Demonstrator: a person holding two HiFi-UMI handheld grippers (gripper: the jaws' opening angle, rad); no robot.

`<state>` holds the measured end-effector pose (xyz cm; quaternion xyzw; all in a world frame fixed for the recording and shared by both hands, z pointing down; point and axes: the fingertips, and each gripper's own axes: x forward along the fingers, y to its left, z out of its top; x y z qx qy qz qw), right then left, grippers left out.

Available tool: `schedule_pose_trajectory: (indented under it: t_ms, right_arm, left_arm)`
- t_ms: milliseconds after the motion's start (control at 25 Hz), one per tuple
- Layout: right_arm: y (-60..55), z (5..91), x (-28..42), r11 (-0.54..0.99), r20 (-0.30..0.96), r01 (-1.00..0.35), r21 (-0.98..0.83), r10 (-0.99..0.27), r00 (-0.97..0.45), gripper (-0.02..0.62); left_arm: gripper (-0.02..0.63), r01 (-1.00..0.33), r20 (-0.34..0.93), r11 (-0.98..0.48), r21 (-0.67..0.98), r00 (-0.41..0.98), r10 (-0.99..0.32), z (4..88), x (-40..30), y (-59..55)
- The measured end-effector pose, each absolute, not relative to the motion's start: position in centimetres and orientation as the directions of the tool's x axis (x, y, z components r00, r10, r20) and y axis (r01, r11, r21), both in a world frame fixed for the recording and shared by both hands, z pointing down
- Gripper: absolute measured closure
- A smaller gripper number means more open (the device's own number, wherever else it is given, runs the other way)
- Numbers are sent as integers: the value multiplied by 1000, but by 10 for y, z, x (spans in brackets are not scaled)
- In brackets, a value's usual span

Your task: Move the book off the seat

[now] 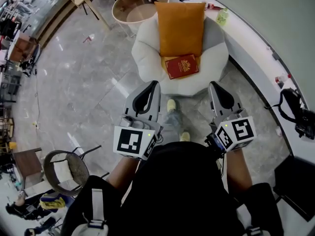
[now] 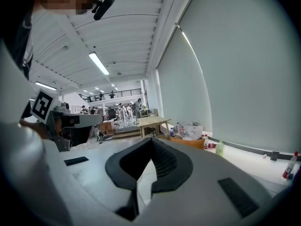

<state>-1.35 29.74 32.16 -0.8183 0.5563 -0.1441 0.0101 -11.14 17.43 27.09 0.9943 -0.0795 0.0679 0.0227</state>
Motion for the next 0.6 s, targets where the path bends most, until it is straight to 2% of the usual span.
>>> schedule_pose_trajectory:
  t_ms: [600]
  right_arm:
    - [225,334,63,-383,267,-903,-194,-906,327,585]
  left_arm:
    - [595,-127,176,-989,77,978,-112,282,-22,109]
